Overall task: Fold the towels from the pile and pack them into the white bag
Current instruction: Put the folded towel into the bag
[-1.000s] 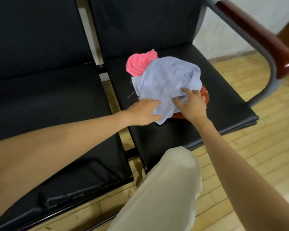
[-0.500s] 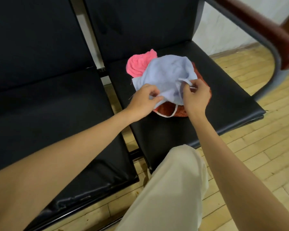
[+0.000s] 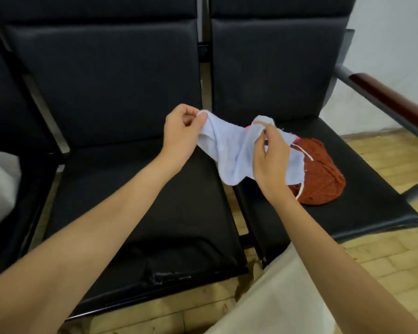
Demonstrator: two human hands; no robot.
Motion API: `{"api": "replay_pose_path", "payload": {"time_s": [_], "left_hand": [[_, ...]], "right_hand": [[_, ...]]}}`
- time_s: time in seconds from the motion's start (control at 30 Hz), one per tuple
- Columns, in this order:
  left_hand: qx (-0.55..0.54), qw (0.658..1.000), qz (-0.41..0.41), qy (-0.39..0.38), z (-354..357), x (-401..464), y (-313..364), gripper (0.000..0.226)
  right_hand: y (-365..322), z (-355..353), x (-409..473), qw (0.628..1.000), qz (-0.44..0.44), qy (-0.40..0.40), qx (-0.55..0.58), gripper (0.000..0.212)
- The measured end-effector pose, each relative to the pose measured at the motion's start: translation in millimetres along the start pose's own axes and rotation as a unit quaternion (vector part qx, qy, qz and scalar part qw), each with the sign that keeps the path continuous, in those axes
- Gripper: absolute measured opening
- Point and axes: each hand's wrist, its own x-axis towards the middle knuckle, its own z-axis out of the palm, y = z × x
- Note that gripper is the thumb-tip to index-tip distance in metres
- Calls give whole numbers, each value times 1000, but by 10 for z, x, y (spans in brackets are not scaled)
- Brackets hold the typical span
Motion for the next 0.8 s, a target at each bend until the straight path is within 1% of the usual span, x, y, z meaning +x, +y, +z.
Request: {"api": "replay_pose_path", "payload": {"time_s": [0.1, 0.17, 0.27, 0.4, 0.47, 0.5, 0.53, 0.57, 0.6, 0.63, 0.67, 0.73, 0.8], "left_hand": [[10, 998, -17, 52, -490, -47, -120, 9], [22, 995, -41, 90, -821, -117, -283, 5], [45, 985, -85, 145, -1296, -256, -599, 8], [72, 962, -158, 210, -1845, -516, -995, 9], [79, 944, -206, 245, -2070, -652, -1180, 8], [84, 935, -232, 256, -2160, -709, -1265, 8], [88, 926, -257, 261, -2232, -766, -1333, 8], [88, 920, -283, 258, -2288, -820, -1397, 11], [84, 915, -306, 247, -2325, -879, -1441, 15], [79, 914, -324, 233, -2344, -929, -1500, 20], [86, 914, -330, 220, -2355, -978, -1544, 23], [126, 922, -318, 179, -2323, -1066, -1589, 21], [158, 936, -296, 107, -2221, -1127, -1607, 18]], "right_hand": [[-283, 165, -147, 999, -40, -13, 19, 33], [-428, 300, -282, 997, -68, -39, 22, 37], [-575, 508, -502, 986, -122, -117, -8, 50], [-649, 732, -830, 961, -167, -215, -42, 55], [-668, 843, -998, 938, -201, -274, -72, 53], [-660, 911, -1081, 916, -232, -310, -101, 50], [-642, 983, -1161, 885, -271, -354, -135, 47], [-613, 1050, -1239, 846, -299, -409, -167, 48], [-576, 1105, -1304, 807, -310, -465, -191, 51], [-528, 1147, -1356, 778, -310, -507, -204, 55], [-473, 1172, -1394, 761, -306, -531, -213, 57], [-344, 1189, -1428, 755, -283, -545, -231, 59], [-181, 1178, -1418, 772, -231, -542, -236, 53]]}}
